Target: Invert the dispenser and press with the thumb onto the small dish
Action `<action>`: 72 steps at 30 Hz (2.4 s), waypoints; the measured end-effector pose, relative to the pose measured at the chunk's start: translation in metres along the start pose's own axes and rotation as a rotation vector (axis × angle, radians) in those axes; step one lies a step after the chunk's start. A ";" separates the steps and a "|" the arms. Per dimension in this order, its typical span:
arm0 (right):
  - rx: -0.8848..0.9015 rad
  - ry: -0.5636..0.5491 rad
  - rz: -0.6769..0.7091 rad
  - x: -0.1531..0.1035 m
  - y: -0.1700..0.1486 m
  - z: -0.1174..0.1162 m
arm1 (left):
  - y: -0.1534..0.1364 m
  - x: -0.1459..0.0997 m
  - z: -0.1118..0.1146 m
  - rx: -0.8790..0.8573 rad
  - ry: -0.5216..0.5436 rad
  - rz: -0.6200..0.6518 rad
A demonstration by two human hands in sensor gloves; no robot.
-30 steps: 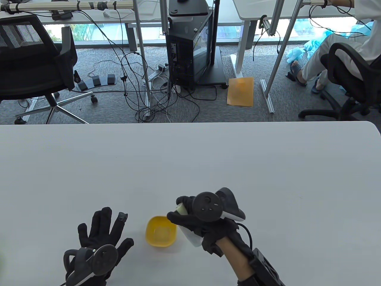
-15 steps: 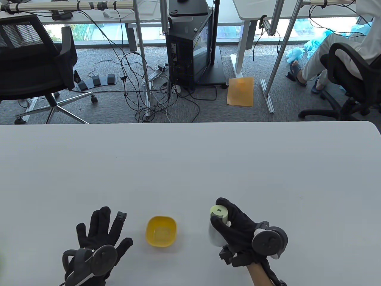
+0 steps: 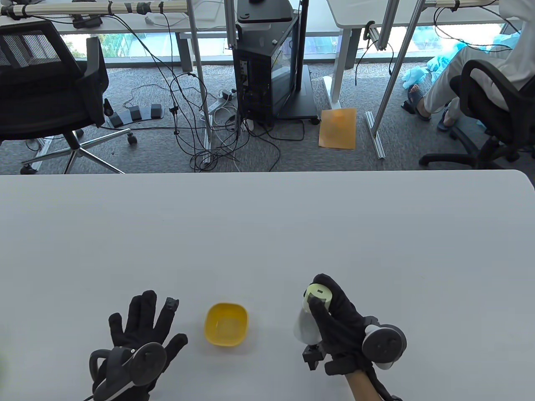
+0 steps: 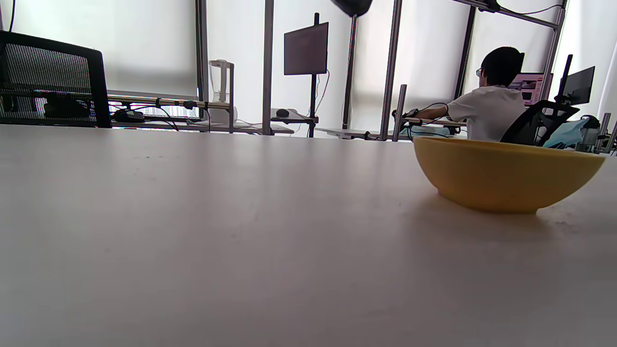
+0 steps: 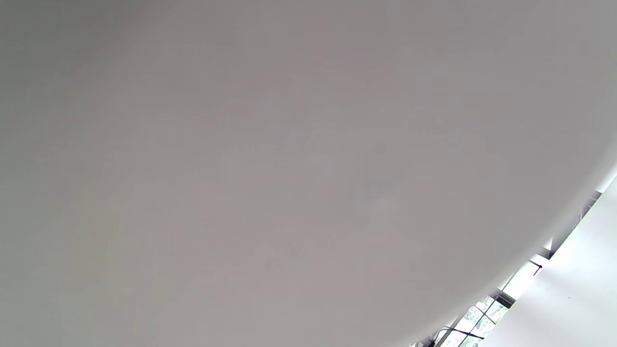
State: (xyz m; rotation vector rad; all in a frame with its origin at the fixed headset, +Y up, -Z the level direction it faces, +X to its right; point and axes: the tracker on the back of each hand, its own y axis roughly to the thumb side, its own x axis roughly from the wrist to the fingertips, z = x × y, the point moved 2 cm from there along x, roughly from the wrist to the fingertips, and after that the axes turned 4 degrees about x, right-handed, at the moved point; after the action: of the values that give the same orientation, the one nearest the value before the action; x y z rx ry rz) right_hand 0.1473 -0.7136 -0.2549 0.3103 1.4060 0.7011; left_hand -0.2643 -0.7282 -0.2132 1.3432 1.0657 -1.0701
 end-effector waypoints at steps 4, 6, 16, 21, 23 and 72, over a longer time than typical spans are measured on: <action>0.019 0.010 -0.016 -0.001 -0.001 -0.005 | 0.000 0.000 0.000 0.001 -0.001 0.002; 0.019 0.021 -0.017 -0.001 0.000 -0.007 | 0.000 0.000 0.001 0.001 -0.002 0.002; 0.046 0.202 -0.050 0.013 0.006 -0.020 | -0.001 -0.001 0.000 0.000 0.002 0.000; 0.000 0.397 -0.069 0.035 0.025 -0.032 | -0.001 -0.001 0.001 0.005 -0.004 0.002; -0.070 0.518 -0.073 0.047 0.039 -0.042 | 0.000 -0.001 0.001 0.008 -0.004 0.002; -1.029 1.785 -0.593 0.052 0.013 -0.269 | -0.004 -0.005 -0.007 -0.008 0.028 0.002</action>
State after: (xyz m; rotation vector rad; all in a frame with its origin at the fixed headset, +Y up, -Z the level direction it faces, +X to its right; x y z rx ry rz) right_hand -0.1149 -0.7262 -0.3336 -1.9071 2.2263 1.0899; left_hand -0.2694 -0.7209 -0.2084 1.3561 1.0876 -1.0470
